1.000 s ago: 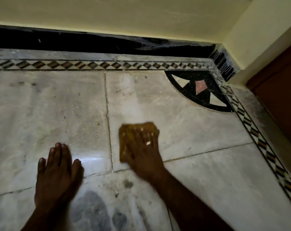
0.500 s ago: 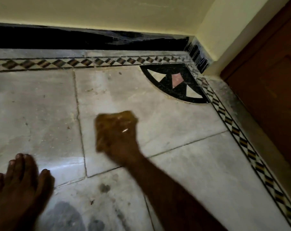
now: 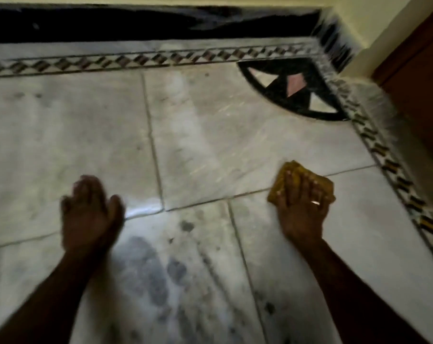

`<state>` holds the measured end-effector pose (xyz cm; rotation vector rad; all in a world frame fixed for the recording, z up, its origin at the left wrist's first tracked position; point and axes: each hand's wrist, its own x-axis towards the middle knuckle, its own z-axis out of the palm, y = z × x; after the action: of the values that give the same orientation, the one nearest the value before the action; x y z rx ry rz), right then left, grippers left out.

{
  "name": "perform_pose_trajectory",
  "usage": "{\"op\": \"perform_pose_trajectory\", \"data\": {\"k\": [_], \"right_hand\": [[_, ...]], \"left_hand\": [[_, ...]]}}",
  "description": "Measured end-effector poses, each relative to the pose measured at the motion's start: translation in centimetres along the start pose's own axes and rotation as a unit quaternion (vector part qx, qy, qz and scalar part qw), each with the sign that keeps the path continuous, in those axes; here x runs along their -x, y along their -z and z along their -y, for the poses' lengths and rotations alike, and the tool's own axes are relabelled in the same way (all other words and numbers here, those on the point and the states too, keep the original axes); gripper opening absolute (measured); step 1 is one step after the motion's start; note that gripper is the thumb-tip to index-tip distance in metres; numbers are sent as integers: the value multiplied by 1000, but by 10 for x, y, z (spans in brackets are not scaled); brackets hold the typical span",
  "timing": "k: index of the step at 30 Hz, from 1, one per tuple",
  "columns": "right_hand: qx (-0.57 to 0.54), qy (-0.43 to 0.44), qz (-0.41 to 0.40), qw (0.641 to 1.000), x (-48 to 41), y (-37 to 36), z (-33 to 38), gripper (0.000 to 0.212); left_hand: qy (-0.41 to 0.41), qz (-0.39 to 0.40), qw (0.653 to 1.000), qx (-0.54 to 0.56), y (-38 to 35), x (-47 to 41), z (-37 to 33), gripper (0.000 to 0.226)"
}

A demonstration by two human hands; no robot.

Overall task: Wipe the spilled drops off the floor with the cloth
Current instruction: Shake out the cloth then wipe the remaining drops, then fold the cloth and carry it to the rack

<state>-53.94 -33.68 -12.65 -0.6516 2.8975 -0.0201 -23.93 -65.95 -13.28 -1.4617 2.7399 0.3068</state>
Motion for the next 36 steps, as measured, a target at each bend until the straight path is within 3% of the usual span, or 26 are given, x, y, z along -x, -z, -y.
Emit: {"op": "perform_pose_trajectory", "data": {"k": [3, 6, 9, 12, 15, 17, 19, 20, 21, 23, 25, 27, 28, 30, 31, 34, 36], "right_hand": [[2, 81, -92, 992, 43, -17, 52, 62], [-21, 207, -104, 973, 89, -23, 130, 65], [-58, 289, -58, 954, 129, -26, 199, 70], [-74, 406, -6, 911, 168, -27, 238, 67], [-75, 504, 67, 858, 197, -25, 236, 66], [-93, 538, 68, 835, 204, -16, 224, 49], [-202, 472, 101, 852, 200, -1, 212, 40], [-308, 383, 150, 858, 194, 14, 207, 37], [-428, 270, 196, 840, 187, 29, 202, 32], [-610, 71, 257, 746, 165, 58, 195, 16], [-696, -25, 292, 656, 144, 78, 189, 16], [-719, -56, 290, 629, 128, 93, 186, 20], [-728, -64, 281, 622, 124, 99, 185, 21], [-746, -86, 277, 599, 117, 107, 185, 23], [-758, -99, 284, 579, 114, 112, 184, 26], [-791, -100, 336, 502, 102, 128, 177, 35], [-797, -41, 355, 486, 92, 137, 166, 48]], "left_hand": [[5, -16, 1000, 23, 2, 1, -8, 79], [4, -5, 1000, 20, 3, 2, -3, 78], [19, 55, 997, 55, 9, -1, -9, 70], [7, 124, 990, 73, 21, 1, -11, 57], [14, 137, 964, 229, 38, 11, -11, 50], [91, 102, 908, 396, 52, 20, -11, 48], [165, 101, 833, 518, 63, 25, -16, 51], [190, 107, 803, 555, 68, 26, -19, 49], [205, 119, 781, 577, 71, 28, -23, 42], [218, 159, 750, 604, 77, 34, -38, 26], [193, 206, 745, 604, 79, 44, -60, 37], [163, 235, 732, 618, 85, 56, -84, 57], [154, 238, 709, 645, 87, 58, -94, 63], [132, 239, 666, 694, 94, 60, -106, 62], [119, 243, 660, 701, 99, 60, -109, 59], [97, 234, 707, 660, 114, 60, -115, 52], [113, 200, 708, 668, 119, 60, -116, 41]]}}
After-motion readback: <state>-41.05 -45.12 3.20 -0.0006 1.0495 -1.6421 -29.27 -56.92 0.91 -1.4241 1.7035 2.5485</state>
